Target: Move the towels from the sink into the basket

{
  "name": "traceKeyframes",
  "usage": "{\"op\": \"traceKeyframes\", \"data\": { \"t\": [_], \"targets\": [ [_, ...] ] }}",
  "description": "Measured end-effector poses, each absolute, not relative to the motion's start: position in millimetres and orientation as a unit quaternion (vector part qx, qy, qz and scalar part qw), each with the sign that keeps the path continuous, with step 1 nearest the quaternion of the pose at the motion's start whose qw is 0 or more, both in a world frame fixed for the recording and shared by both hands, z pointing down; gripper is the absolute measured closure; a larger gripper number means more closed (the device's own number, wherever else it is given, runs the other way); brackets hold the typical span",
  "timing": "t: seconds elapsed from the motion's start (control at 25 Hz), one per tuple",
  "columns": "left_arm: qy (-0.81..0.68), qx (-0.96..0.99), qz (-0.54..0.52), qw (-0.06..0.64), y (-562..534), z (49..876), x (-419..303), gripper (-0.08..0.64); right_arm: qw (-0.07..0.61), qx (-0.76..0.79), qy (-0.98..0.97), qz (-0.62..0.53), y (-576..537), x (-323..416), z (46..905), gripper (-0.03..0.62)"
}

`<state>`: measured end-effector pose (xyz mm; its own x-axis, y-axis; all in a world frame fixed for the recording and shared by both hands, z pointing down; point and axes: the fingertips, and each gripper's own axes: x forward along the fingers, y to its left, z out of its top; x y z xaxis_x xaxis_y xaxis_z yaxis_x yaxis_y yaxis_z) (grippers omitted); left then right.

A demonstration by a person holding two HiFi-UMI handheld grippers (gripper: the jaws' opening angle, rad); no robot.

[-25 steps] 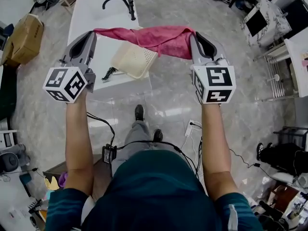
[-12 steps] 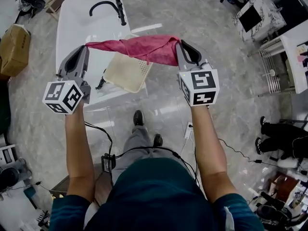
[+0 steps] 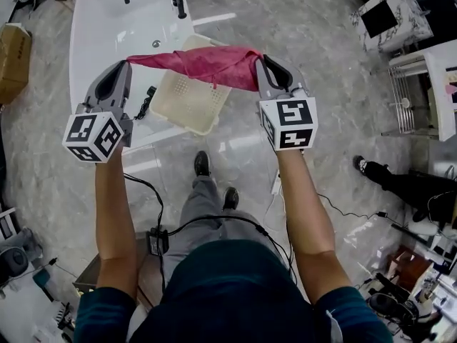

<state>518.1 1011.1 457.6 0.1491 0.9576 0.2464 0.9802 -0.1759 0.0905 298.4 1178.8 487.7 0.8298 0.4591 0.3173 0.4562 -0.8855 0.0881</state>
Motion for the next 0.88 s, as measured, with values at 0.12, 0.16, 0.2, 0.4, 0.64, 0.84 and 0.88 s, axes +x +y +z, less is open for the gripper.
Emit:
{"op": "traceKeyframes", "data": {
  "t": [0.12, 0.16, 0.2, 0.4, 0.64, 0.84, 0.88],
  "targets": [
    [-0.639, -0.755, -0.139, 0.050, 1019.8, 487.6, 527.9, 0.551, 0.000, 0.955, 0.238, 0.179, 1184.5, 312.5, 515.9, 0.558],
    [-0.639, -0.754, -0.144, 0.051, 1022.0, 497.3, 530.4, 0.551, -0.002, 0.954, 0.237, 0.184, 1185.8, 316.5, 525.6, 0.558],
    [-0.638, -0.753, -0.149, 0.053, 1024.1, 506.6, 532.8, 0.551, -0.004, 0.953, 0.236, 0.189, 1187.1, 320.1, 535.0, 0.558],
    [-0.633, -0.752, -0.176, 0.057, 1032.5, 549.5, 546.4, 0.551, -0.013, 0.949, 0.231, 0.214, 1194.1, 334.7, 578.5, 0.558],
    [-0.629, -0.747, -0.206, 0.062, 1041.3, 603.0, 559.0, 0.551, -0.023, 0.944, 0.226, 0.241, 1200.7, 352.1, 631.3, 0.558],
    [-0.630, -0.740, -0.229, 0.066, 1044.7, 643.1, 564.0, 0.551, -0.030, 0.939, 0.221, 0.262, 1198.9, 364.2, 670.0, 0.558],
    [-0.629, -0.738, -0.233, 0.067, 1045.7, 650.4, 564.4, 0.551, -0.032, 0.938, 0.219, 0.267, 1199.2, 365.6, 676.9, 0.558]
  ]
}}
